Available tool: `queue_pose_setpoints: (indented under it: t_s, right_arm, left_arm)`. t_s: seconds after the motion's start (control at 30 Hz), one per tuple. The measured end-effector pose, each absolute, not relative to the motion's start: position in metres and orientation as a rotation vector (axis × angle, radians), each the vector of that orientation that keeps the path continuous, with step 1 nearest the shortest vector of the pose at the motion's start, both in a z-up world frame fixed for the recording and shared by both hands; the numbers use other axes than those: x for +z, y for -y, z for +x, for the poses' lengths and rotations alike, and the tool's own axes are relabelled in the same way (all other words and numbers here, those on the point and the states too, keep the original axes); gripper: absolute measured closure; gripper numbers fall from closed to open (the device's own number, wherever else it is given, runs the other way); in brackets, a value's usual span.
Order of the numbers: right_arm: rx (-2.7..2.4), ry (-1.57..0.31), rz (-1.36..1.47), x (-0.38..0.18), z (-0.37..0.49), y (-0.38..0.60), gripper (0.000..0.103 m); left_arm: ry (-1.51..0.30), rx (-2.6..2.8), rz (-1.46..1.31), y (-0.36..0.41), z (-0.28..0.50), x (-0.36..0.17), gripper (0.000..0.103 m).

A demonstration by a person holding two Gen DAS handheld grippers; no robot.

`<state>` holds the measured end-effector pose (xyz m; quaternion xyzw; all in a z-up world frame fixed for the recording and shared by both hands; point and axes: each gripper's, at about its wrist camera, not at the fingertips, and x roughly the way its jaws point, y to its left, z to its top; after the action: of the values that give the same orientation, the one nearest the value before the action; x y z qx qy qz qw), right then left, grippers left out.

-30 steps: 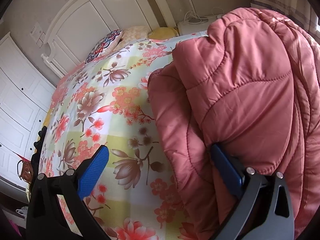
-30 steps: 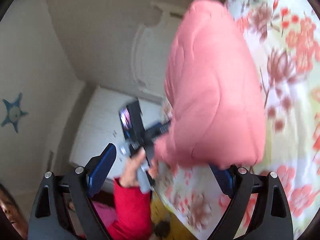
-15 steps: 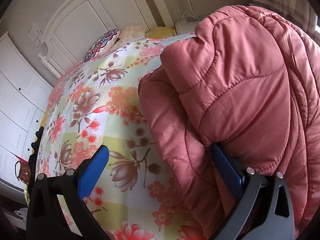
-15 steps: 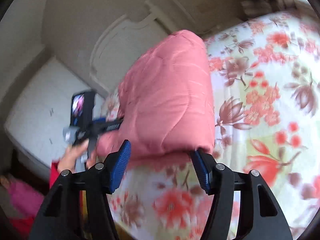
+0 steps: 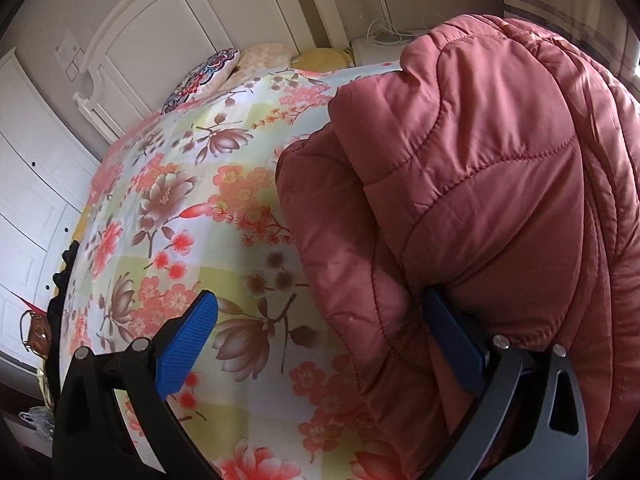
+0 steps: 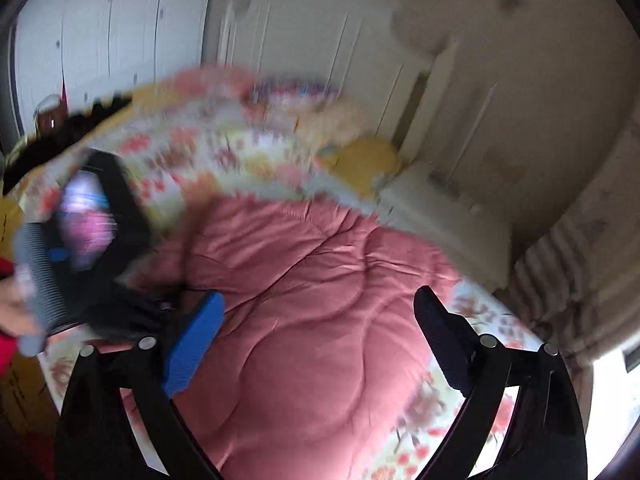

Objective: Fold large clothes

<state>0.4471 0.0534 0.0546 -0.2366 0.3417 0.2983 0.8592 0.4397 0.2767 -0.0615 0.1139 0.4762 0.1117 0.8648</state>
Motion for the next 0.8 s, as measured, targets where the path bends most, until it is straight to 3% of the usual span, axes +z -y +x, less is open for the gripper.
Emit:
queue_pose_setpoints:
  t_s: [0.17,0.8]
  right_arm:
    - [0.6,-0.981,-0.513,-0.035,0.503,-0.071,0.01]
    - [0.493,-1.048,-0.407,-0.046,0.542,0.061,0.008]
  left_arm:
    - [-1.012,0.206,0.163,-0.286,0.447,-0.066,0.002]
    - [-0.983,0.153,0.099,-0.175,0.495,-0.073,0.002]
